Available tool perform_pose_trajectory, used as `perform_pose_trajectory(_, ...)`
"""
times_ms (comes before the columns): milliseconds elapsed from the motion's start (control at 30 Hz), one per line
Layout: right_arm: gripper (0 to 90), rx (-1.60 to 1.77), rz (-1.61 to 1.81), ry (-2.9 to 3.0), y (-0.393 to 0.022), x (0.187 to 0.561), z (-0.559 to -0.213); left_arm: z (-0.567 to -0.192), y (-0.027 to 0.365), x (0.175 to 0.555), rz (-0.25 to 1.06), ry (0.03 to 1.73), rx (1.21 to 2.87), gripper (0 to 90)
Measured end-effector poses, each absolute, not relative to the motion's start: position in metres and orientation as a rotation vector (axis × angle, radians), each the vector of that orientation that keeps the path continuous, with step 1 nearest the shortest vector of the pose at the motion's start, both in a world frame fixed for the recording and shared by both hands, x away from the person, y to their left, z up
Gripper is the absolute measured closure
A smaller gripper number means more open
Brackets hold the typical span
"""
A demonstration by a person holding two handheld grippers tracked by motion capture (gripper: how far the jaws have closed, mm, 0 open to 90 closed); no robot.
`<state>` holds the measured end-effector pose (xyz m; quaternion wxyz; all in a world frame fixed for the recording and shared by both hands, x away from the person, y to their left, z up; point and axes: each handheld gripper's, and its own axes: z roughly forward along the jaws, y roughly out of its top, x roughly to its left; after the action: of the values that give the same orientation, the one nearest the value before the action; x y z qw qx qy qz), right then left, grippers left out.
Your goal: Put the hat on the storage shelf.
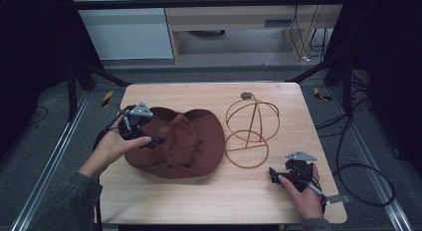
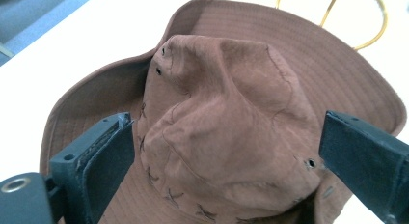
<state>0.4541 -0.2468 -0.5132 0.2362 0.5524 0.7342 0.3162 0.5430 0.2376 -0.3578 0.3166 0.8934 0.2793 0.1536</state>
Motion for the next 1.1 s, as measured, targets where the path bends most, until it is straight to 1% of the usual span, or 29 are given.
perform_pose_trajectory(267,0.4,1.514,0.867,2.014,-0.247,0.454,-0.513,-0.362,0.226,0.561,0.388,0.74,2.407,4.7)
perform_pose_trajectory(433,0.4,1.513,0.868,2.015,-0.247,0.454,-0.513,-0.36,0.221,0.566,0.38,0.743,2.395,4.7)
perform_pose_trajectory(633,0.4,1.514,0.867,2.014,-0.247,0.454,-0.513,-0.362,0.211,0.57,0.375,0.731,2.428,5.2)
perform_pose_trajectory(933,0.4,1.513,0.868,2.015,-0.247,0.454,-0.513,-0.37,0.196,0.58,0.358,0.752,2.468,10.4)
perform_pose_trajectory(1100,0.4,1.514,0.867,2.014,-0.247,0.454,-0.513,-0.374,0.191,0.583,0.344,0.764,2.474,14.9)
